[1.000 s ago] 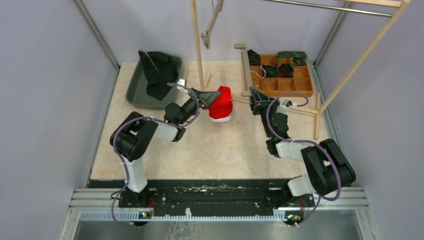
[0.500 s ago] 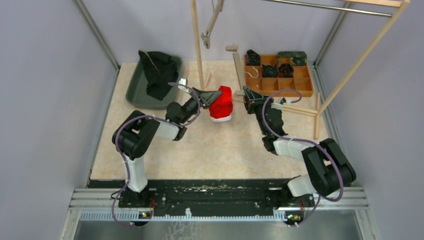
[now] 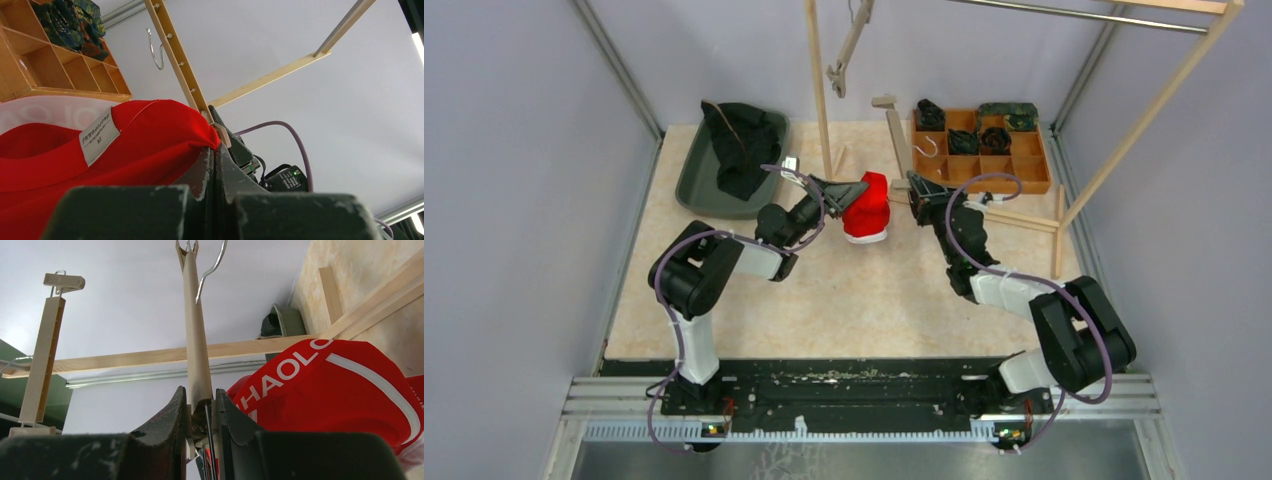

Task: Clip the underwear to the hanger
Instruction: Clamp the underwear onto the hanger.

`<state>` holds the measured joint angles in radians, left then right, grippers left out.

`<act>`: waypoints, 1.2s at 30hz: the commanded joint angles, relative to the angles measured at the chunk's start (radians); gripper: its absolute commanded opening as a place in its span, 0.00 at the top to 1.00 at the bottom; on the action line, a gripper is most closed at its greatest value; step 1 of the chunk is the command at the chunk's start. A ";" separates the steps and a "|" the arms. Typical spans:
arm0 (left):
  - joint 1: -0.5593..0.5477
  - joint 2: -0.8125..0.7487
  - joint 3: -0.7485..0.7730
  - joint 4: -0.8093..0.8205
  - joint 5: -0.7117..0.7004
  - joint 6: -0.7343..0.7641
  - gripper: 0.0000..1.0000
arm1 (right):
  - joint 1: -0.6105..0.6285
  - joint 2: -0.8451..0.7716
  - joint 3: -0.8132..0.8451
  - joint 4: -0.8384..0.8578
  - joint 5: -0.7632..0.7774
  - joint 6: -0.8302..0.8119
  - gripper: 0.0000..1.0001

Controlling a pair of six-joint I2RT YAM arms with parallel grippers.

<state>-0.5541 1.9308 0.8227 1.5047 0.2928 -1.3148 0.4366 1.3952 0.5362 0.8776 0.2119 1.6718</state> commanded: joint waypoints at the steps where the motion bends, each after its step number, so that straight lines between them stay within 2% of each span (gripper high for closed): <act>1: -0.001 -0.018 0.030 0.071 0.015 0.020 1.00 | 0.008 -0.016 0.067 0.024 -0.018 -0.001 1.00; 10: 0.000 -0.016 0.035 0.072 0.021 0.023 1.00 | 0.008 -0.027 0.082 -0.023 -0.025 -0.012 1.00; 36: 0.001 -0.007 0.051 0.063 0.045 0.029 1.00 | 0.008 0.000 0.104 -0.021 -0.057 -0.010 1.00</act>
<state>-0.5541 1.9308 0.8398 1.5040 0.3202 -1.3003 0.4366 1.3964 0.5732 0.7940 0.1684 1.6688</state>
